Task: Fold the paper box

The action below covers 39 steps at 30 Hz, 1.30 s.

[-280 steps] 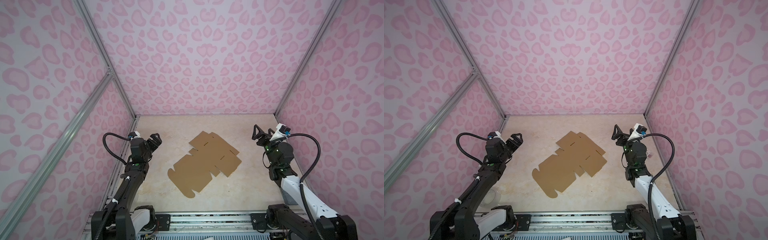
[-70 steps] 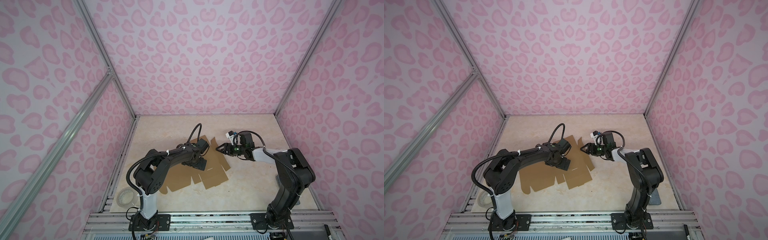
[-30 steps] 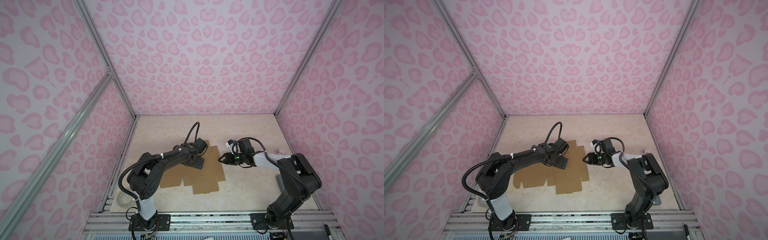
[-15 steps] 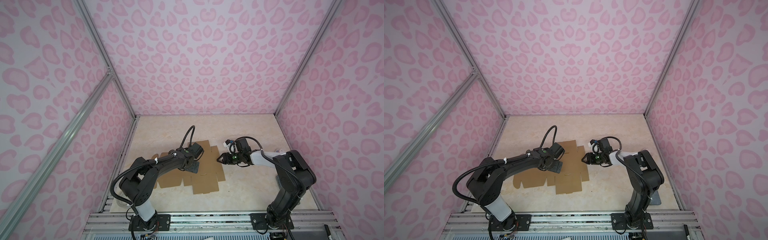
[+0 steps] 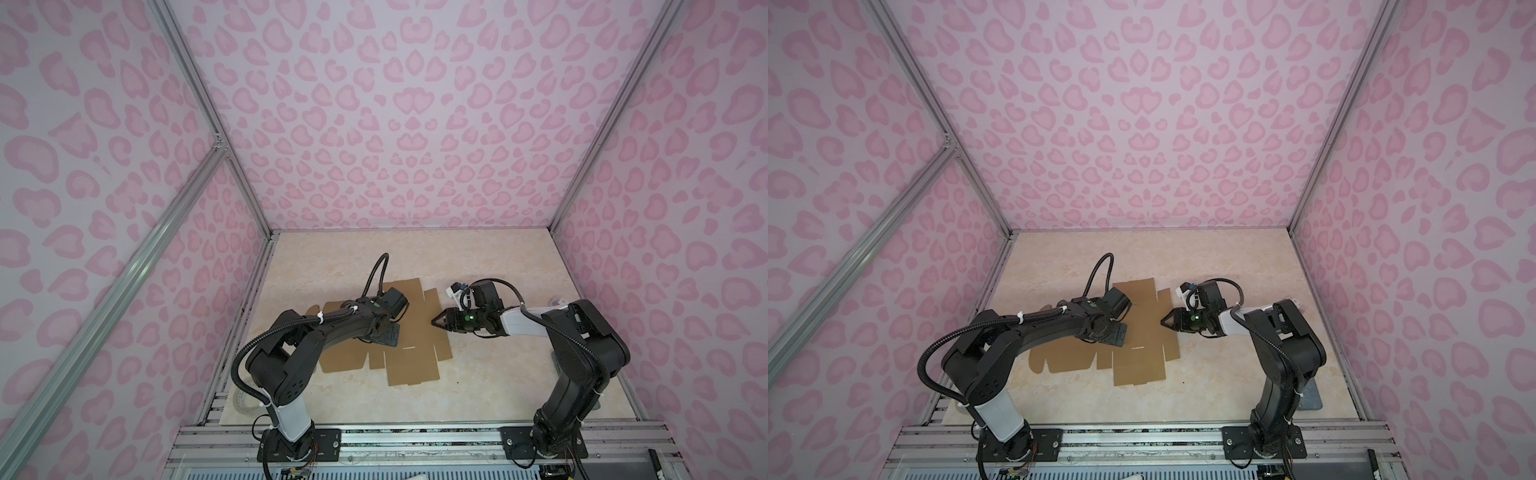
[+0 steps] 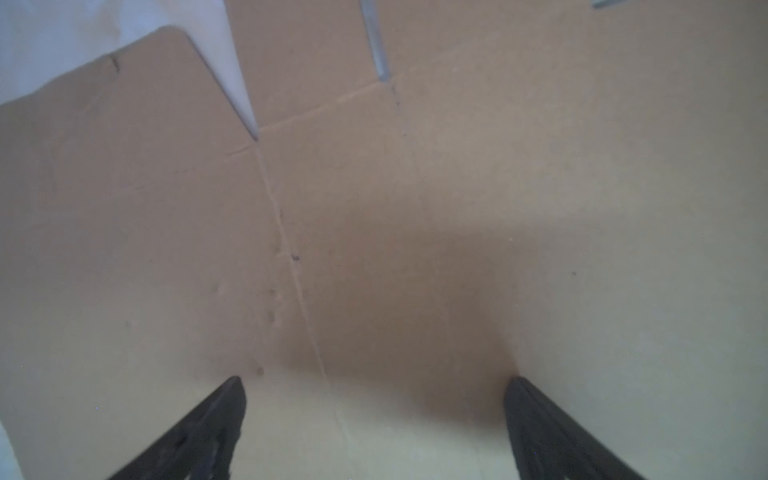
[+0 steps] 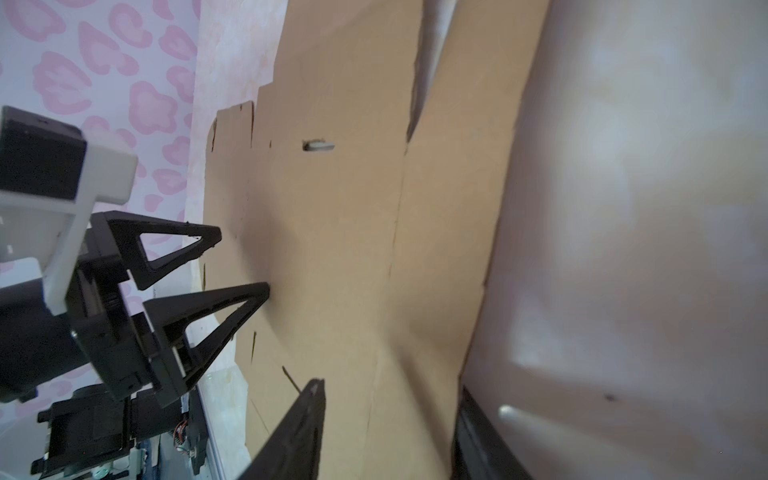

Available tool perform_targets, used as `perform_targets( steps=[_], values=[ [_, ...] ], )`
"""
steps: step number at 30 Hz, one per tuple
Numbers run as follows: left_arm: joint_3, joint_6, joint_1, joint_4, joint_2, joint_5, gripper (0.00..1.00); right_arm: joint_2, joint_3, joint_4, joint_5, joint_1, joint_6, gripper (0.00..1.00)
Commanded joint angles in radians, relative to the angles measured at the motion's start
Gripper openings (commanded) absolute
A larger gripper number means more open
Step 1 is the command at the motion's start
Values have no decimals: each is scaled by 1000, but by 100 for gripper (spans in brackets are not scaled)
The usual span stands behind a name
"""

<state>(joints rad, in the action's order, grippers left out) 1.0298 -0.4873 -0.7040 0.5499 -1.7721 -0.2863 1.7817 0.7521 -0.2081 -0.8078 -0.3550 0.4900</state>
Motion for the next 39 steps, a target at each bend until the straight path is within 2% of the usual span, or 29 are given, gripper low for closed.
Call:
perform_targets(
  steps=[1, 7, 11, 15, 19, 22, 26, 30, 32, 34, 39],
  values=[
    [-17, -2, 1, 4, -22, 27, 100, -13, -20, -79, -75, -1, 81, 46],
    [-13, 4, 1, 10, -2, 15, 100, -51, -36, -55, -67, 0, 86, 32],
    [5, 12, 1, 21, 23, -4, 100, -85, -22, 43, -8, 1, 31, 18],
    [38, 24, 0, 33, 64, -15, 100, -123, -11, 89, 27, 4, 8, 0],
    [112, 48, 0, 65, 136, -42, 99, -198, -7, 110, 63, 18, 4, 0],
    [199, 83, 0, 81, 247, -107, 99, -295, 39, 203, 121, 52, -42, 0],
    [281, 155, 1, 25, 413, -165, 98, -483, 185, 447, 372, 24, -216, 0],
    [308, 175, 11, -54, 567, -188, 98, -646, 284, 542, 659, -83, -345, 0],
    [290, 162, 14, -99, 642, -200, 98, -717, 293, 527, 775, -167, -412, 0],
    [247, 142, 19, -149, 727, -209, 98, -770, 294, 528, 895, -306, -508, 0],
    [127, 75, 23, -214, 903, -212, 98, -756, 244, 573, 1200, -652, -684, 0]
  ],
)
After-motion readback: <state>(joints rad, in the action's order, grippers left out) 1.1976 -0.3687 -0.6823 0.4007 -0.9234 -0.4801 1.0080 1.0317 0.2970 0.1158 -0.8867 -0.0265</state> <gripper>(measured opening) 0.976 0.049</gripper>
